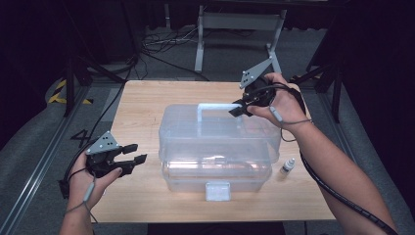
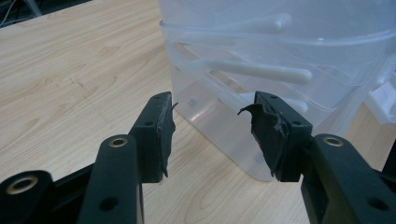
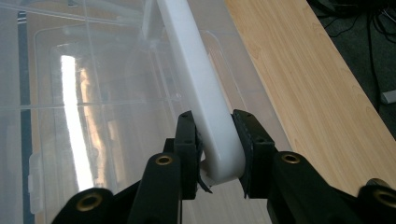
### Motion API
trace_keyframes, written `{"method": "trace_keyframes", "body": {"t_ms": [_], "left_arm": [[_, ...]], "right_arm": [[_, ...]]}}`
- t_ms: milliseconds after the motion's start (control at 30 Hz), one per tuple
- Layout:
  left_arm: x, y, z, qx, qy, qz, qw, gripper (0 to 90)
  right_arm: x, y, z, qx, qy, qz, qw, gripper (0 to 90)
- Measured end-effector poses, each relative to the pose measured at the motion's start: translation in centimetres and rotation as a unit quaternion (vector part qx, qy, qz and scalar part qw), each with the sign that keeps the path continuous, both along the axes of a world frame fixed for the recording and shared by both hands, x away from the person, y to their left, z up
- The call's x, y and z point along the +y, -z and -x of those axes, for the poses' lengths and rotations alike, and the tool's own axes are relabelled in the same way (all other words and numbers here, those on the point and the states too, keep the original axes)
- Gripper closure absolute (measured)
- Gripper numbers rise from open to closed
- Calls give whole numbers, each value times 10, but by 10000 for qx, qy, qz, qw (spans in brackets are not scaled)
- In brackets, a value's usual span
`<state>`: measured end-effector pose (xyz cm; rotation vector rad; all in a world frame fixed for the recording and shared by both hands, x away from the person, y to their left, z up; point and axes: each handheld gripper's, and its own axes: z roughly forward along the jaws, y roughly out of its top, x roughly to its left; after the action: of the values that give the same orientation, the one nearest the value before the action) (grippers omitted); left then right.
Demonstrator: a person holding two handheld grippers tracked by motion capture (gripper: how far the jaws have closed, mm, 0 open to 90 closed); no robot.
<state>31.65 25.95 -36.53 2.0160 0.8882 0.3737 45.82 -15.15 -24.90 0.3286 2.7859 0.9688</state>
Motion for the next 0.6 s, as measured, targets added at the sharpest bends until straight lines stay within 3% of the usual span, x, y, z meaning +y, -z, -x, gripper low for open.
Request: {"method": "trace_keyframes", "body": {"t_ms": [233, 367, 600], "left_arm": [[-2, -1, 1, -13, 54, 26, 10000, 494], [-5, 0, -1, 68, 160, 181, 9997, 505], [-10, -2, -1, 100, 282, 209, 9993, 523]], "right_arm": [[-2, -2, -12, 124, 90, -161, 9998, 723], [-2, -4, -18, 186, 124, -161, 9996, 719], [-2, -6, -28, 237, 257, -212, 9992, 712]]}}
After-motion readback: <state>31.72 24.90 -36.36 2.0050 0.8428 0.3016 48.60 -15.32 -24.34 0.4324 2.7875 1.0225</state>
